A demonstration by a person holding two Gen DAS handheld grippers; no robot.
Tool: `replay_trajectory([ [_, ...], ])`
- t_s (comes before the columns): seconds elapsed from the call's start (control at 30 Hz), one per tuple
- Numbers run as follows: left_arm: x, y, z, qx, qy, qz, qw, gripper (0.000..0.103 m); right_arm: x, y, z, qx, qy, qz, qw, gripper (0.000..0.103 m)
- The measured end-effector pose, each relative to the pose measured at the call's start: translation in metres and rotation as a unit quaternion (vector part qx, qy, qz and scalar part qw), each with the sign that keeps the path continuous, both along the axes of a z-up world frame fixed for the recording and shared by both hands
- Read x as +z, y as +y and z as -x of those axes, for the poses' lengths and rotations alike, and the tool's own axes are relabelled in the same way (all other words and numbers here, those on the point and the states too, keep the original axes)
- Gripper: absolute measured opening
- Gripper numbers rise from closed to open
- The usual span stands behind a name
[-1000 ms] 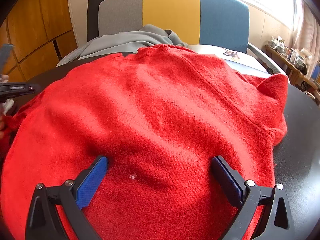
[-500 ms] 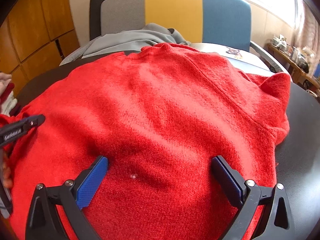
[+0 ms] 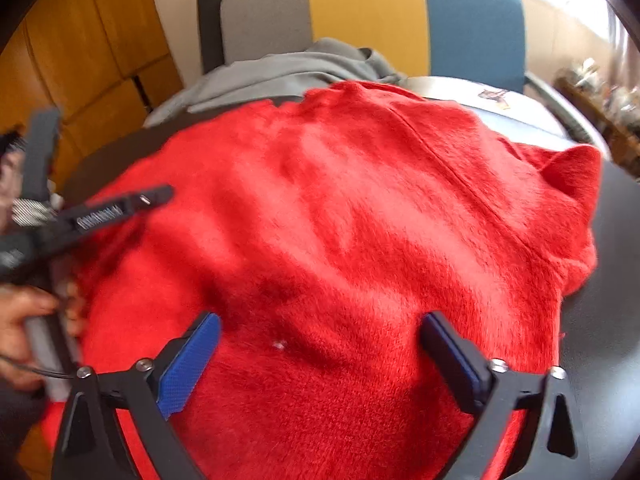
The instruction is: Fold clothes
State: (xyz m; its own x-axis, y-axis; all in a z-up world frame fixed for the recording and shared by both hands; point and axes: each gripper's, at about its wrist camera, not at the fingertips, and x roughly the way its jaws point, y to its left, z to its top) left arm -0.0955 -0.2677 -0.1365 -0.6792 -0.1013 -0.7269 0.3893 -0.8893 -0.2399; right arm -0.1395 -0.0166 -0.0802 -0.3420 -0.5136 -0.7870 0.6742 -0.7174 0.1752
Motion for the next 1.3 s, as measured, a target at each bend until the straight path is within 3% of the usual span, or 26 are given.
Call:
replay_trajectory([
  [0.07,0.000,0.002,0.001,-0.002,-0.003,0.009,1.0000,0.032,0.016,-0.001,0.019,0.000,-0.003,0.011,1.000,0.077],
  [0.17,0.000,0.005,0.004,-0.005,-0.005,0.019,0.9998,0.035,0.043,-0.019,0.063,-0.004,0.026,0.000,1.000,0.077],
  [0.33,-0.004,-0.004,0.004,-0.006,0.006,-0.001,1.0000,0.035,0.065,-0.103,0.150,0.010,0.093,-0.093,0.991,0.072],
  [0.37,-0.005,-0.005,0.003,-0.006,0.009,-0.005,0.9999,0.035,0.062,-0.117,0.161,0.015,0.092,-0.109,0.990,0.066],
  [0.43,-0.005,-0.005,0.004,-0.005,0.012,-0.009,0.9999,0.035,0.053,-0.149,0.186,0.030,0.089,-0.147,0.985,0.064],
  [0.57,-0.006,-0.006,0.003,-0.005,0.015,-0.013,0.9998,0.035,0.028,-0.196,0.220,0.043,0.054,-0.192,0.979,0.063],
  [0.63,-0.006,-0.007,0.003,-0.005,0.016,-0.014,0.9998,0.035,0.016,-0.202,0.232,0.042,0.020,-0.204,0.978,0.068],
  [0.7,-0.006,-0.007,0.003,-0.004,0.017,-0.013,0.9998,0.035,-0.002,-0.204,0.244,0.047,-0.044,-0.216,0.974,0.071],
  [0.77,-0.006,-0.006,0.004,-0.004,0.016,-0.010,0.9998,0.035,-0.003,-0.201,0.251,0.042,-0.045,-0.207,0.976,0.085],
  [0.83,-0.006,-0.006,0.005,-0.004,0.015,-0.008,0.9998,0.035,-0.005,-0.195,0.254,0.035,-0.060,-0.197,0.978,0.085],
  [0.87,-0.006,-0.006,0.005,-0.004,0.015,-0.008,0.9998,0.035,-0.004,-0.192,0.254,0.030,-0.063,-0.192,0.979,0.081],
  [0.93,-0.006,-0.006,0.005,-0.004,0.015,-0.006,0.9999,0.035,0.010,-0.181,0.254,0.017,-0.033,-0.198,0.980,0.054],
  [0.97,-0.006,-0.006,0.006,-0.004,0.015,-0.005,0.9999,0.035,0.017,-0.176,0.254,0.010,-0.018,-0.200,0.980,0.024],
  [1.0,-0.006,-0.006,0.006,-0.004,0.014,-0.005,0.9999,0.035,0.024,-0.171,0.254,0.003,-0.003,-0.202,0.979,0.013],
  [1.3,-0.006,-0.004,0.006,-0.003,0.012,0.003,0.9999,0.035,0.088,-0.119,0.254,-0.062,0.128,-0.223,0.964,0.013],
])
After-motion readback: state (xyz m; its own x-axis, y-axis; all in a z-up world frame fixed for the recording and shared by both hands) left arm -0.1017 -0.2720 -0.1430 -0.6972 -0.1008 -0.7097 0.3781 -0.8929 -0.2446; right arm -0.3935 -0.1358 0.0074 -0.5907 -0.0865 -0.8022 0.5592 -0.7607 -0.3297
